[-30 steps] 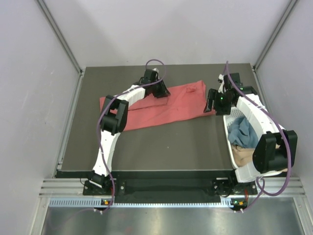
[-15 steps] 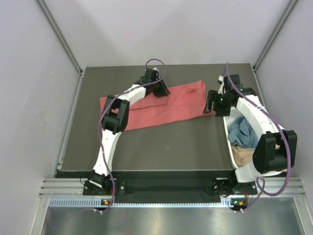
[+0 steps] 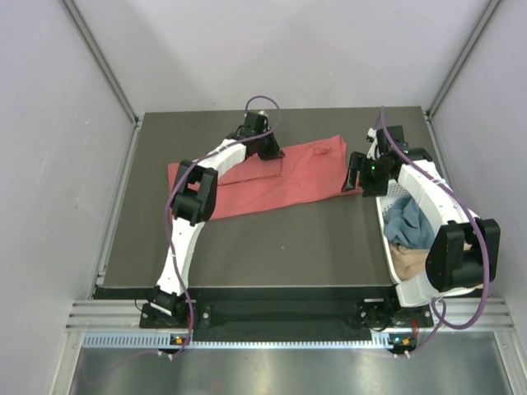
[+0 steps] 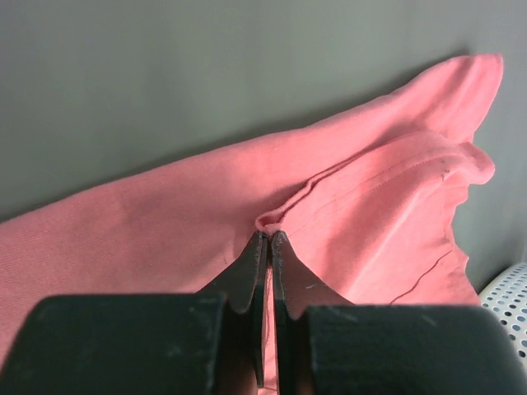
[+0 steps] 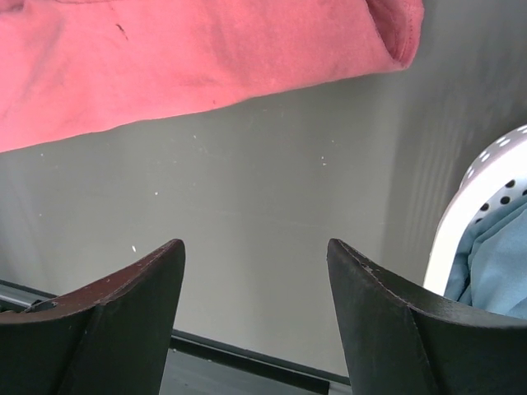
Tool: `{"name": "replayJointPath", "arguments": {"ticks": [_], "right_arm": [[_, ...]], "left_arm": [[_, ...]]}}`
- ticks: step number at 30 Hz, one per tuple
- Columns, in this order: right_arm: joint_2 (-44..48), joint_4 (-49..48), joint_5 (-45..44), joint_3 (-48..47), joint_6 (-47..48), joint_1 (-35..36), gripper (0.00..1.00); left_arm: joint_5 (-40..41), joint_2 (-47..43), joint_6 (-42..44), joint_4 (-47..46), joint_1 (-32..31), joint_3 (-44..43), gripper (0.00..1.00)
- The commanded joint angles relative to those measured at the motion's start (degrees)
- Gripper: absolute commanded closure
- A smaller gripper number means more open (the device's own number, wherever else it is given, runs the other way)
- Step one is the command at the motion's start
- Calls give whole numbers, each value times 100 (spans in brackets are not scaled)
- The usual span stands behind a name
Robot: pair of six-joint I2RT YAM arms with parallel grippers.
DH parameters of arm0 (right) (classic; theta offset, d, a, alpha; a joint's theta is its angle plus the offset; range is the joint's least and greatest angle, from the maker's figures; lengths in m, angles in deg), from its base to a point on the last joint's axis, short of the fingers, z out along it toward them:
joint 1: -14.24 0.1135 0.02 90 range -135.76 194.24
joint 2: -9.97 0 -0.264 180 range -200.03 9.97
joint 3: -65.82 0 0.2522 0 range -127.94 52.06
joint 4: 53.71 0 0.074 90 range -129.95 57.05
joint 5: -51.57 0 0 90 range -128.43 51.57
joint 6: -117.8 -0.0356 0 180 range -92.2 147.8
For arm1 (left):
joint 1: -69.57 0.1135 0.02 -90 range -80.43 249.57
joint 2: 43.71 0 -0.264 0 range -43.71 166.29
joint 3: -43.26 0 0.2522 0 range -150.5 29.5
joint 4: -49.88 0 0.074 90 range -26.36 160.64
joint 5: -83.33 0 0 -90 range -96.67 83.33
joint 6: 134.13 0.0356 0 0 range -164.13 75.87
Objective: Fold and stack the t-shirts
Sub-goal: Fold the tshirt
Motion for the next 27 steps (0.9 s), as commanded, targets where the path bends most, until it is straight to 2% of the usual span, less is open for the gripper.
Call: {"name": "replayJointPath", "arguments": {"ticks": [1, 27], "right_arm": [[39, -148, 41, 71, 42, -58, 30], [-75, -262, 103, 317, 77, -58, 28]], "left_arm": [[118, -173, 151, 91, 30, -251, 100], [478, -498, 45, 179, 215, -295, 100]]}}
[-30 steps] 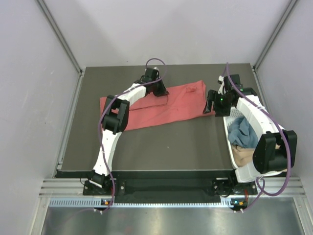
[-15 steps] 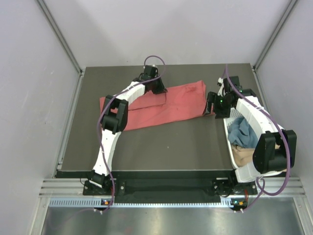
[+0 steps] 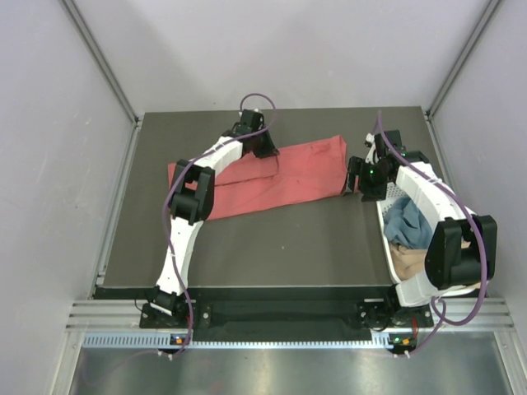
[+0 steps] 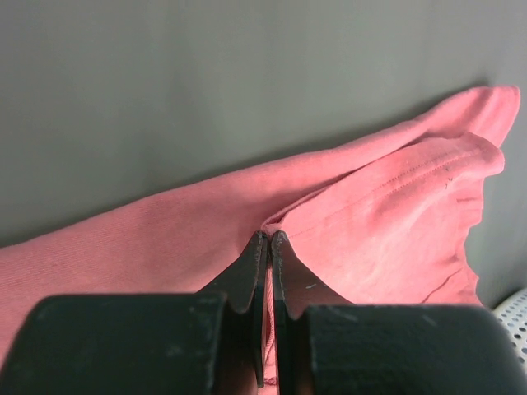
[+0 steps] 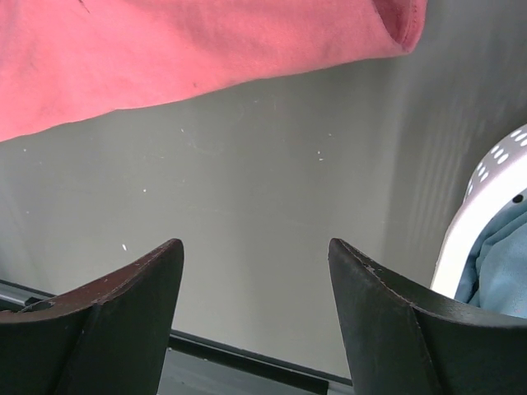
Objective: Fold and stack the t-shirts
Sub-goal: Fold the tshirt
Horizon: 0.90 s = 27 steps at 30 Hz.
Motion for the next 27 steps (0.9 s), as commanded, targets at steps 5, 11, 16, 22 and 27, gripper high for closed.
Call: {"name": "replayJointPath", "arguments": {"ticks": [5, 11, 16, 22, 27], "right_arm": [[-1, -155, 59, 55, 84, -52, 28], [-45, -147, 77, 20, 75, -43, 28], [-62, -155, 68, 64, 93, -52, 28], [-264, -138, 50, -94, 102, -43, 27], [-685, -146, -38, -550, 75, -52, 29]], "left_arm": [[497, -711, -95, -152, 112, 166, 100], [410, -501, -289, 50, 236, 52, 100], [147, -281, -306, 129, 236, -89, 98], [-47, -289, -192, 358, 236, -89, 81], [5, -666, 194, 735, 236, -63, 66]]}}
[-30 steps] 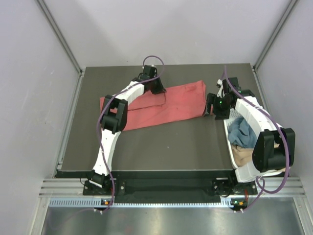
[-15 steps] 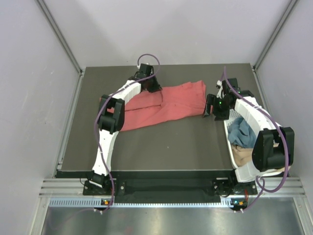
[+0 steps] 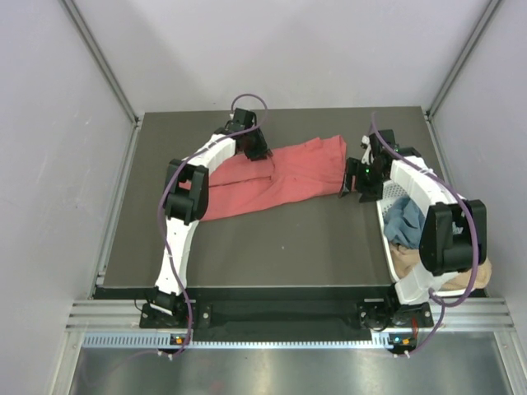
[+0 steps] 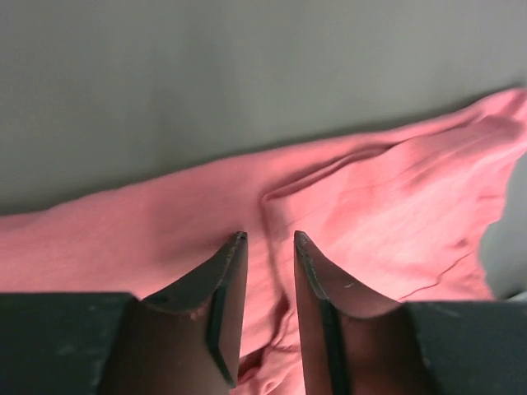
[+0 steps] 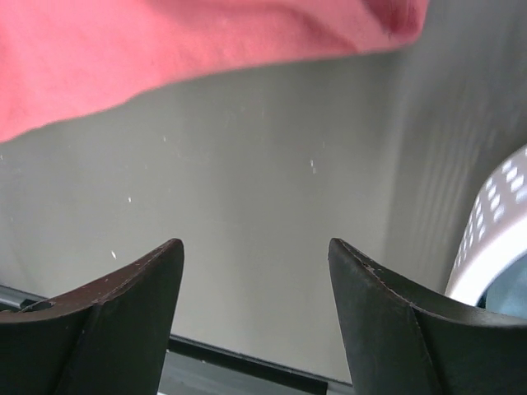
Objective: Fold and stack the t-shirts
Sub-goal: Fold the tshirt
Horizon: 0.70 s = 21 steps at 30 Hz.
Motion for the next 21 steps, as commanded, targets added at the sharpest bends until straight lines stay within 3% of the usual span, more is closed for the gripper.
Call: {"name": "replayJointPath", "arguments": {"ticks": [1, 5, 10, 18, 21], "right_arm": [[-308, -109, -55, -586, 43, -43, 30], [-782, -302, 32, -1008, -98, -34, 39], [-1643, -496, 208, -1666, -256, -34, 62], [-3076, -180, -64, -2836, -160, -43, 66], [-3121, -215, -354, -2688, -107, -96, 67]], "left_arm": [[29, -505, 352, 451, 24, -213, 65], [231, -1041, 545, 936, 24, 67, 65], [557, -2209, 941, 1094, 59, 1288, 67], [214, -3291, 1319, 1841, 752, 2948, 70], [188, -3493, 1328, 1982, 1120, 3449, 72]]}}
